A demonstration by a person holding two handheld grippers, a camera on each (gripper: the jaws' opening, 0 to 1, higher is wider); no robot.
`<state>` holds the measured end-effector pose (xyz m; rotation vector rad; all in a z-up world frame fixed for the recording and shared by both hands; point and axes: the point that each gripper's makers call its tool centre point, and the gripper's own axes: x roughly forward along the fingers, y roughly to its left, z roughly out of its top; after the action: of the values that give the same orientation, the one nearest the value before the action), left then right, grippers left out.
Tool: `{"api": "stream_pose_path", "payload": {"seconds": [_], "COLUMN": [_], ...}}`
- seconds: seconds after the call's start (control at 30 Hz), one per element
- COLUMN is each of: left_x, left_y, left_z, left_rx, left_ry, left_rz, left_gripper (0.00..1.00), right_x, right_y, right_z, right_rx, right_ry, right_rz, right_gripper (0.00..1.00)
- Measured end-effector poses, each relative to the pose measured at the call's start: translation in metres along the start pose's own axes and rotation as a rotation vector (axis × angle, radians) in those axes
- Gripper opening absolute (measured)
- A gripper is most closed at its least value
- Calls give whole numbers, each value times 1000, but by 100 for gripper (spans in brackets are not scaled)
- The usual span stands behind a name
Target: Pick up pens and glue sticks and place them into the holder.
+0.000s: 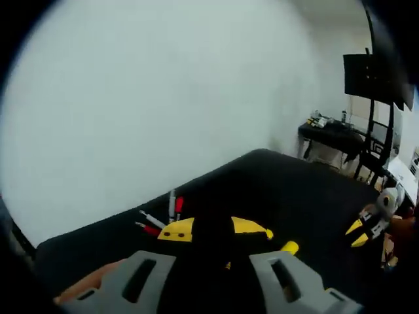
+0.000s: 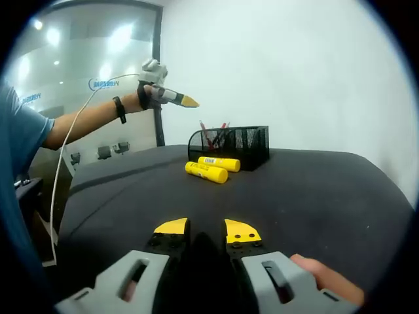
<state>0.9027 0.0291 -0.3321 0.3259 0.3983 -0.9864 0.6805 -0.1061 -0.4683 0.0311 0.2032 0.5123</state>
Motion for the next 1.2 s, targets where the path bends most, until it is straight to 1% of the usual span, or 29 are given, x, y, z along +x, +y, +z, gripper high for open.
{"api": "stream_pose_path", "payload": {"seconds": [0.03, 0.07, 0.13, 0.17, 0.2, 0.23, 0.27, 0.33, 0.37, 0.4, 0.47, 0.5, 0.53, 0.57, 0.6, 0.67, 0.77, 0.8, 0.87, 0.9, 0.93, 0.97, 1.0, 1.03, 1.13, 1.2], "left_x": [2, 3, 7, 9, 11, 13, 16, 19, 19, 21, 22, 23, 26, 28, 31, 36, 44, 48, 52, 55, 57, 59, 62, 64, 72, 75], "left_y": [-9, -18, -33, -36, -42, -46, -54, -66, -72, -77, -87, -93, -96, -99, -100, -99, -107, -110, -114, -115, -116, -119, -119, -121, -120, -122], "left_z": [-3, -7, -19, -25, -29, -34, -35, -36, -36, -35, -37, -41, -44, -47, -51, -60, -71, -72, -76, -78, -80, -83, -84, -86, -92, -95], "left_rx": [46, 67, 137, 176, 232, 255, 291, 298, 324, 340, 413, 440, 465, 516, 544, 606, 643, 640, 669, 676, 707, 708, 715, 737, 781, 782], "left_ry": [16, 42, 104, 135, 151, 171, 172, 178, 180, 176, 188, 207, 233, 253, 284, 349, 402, 405, 424, 438, 446, 457, 470, 476, 505, 518], "left_rz": [-26, -53, -116, -126, -154, -169, -209, -260, -297, -315, -353, -377, -381, -392, -394, -379, -416, -422, -445, -435, -436, -448, -447, -450, -431, -439], "left_gripper": [20, 20, 22, 23, 23, 23, 23, 25, 27, 28, 28, 28, 28, 28, 28, 28, 29, 30, 30, 30, 30, 30, 30, 30, 30, 30], "right_x": [0, 0, -1, -1, -1, -1, -1, -1, -1, -1, -1, -1, -1, -1, -1, -1, -1, -1, -1, -1, -1, -1, -1, -1, -1, -1], "right_y": [0, 0, -1, -1, -2, -2, -2, -2, -1, -1, -1, -1, -2, -2, -2, -1, -1, -2, -2, -1, -1, -1, -1, -1, 0, 0], "right_z": [0, 0, 1, 1, 2, 2, 2, 1, 1, 1, 1, 1, 1, 2, 2, 1, 1, 1, 1, 1, 1, 1, 1, 1, 1, 1], "right_rx": [0, 2, 7, 11, 12, 13, 13, 13, 12, 11, 11, 12, 14, 15, 15, 13, 13, 13, 12, 12, 12, 13, 13, 13, 12, 12], "right_ry": [0, 0, -5, -7, -9, -10, -9, -7, -6, -6, -6, -8, -8, -9, -9, -8, -7, -7, -8, -7, -7, -8, -8, -8, -7, -7], "right_rz": [-2, -3, -4, -4, -6, -6, -7, -7, -7, -7, -7, -7, -7, -7, -7, -7, -8, -9, -9, -9, -9, -10, -10, -10, -11, -10], "right_gripper": [17, 17, 17, 17, 17, 17, 17, 17, 17, 17, 17, 17, 17, 17, 17, 17, 17, 17, 17, 17, 17, 17, 17, 17, 17, 17]}}
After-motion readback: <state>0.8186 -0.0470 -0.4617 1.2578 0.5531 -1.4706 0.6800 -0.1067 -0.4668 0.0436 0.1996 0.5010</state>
